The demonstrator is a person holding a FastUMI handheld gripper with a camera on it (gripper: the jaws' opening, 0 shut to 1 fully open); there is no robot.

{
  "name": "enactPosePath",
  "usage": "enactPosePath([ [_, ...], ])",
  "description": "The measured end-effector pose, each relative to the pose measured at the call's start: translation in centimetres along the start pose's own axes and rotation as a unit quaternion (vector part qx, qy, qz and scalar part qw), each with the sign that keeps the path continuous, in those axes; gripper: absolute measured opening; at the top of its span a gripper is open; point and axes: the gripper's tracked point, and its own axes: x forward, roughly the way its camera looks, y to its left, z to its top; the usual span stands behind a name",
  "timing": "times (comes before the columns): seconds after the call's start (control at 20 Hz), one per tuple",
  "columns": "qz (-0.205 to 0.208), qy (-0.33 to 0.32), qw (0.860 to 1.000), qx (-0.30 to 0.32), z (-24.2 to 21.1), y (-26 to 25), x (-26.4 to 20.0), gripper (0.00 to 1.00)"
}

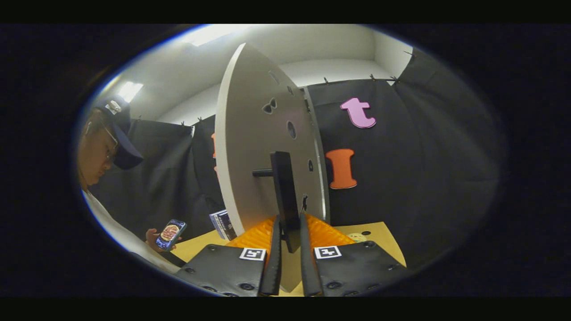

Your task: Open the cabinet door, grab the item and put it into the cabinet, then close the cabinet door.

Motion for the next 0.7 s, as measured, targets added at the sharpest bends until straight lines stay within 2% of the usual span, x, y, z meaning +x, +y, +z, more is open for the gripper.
enactPosePath([
  [0.1, -0.019, -0.002, 1.000, 0.003, -0.3, -0.4, 0.1, 0.26],
  [0.25, -0.056, 0.007, 0.998, 0.001, -0.3, -0.6, -0.3, 0.21],
  [0.4, -0.095, 0.001, 0.995, 0.013, -0.3, -1.1, -0.6, 0.21],
  [0.55, -0.100, -0.017, 0.994, 0.048, -0.4, -0.4, -0.6, 0.21],
  [0.7, -0.127, -0.016, 0.990, 0.058, -1.4, -0.3, -2.6, 0.21],
])
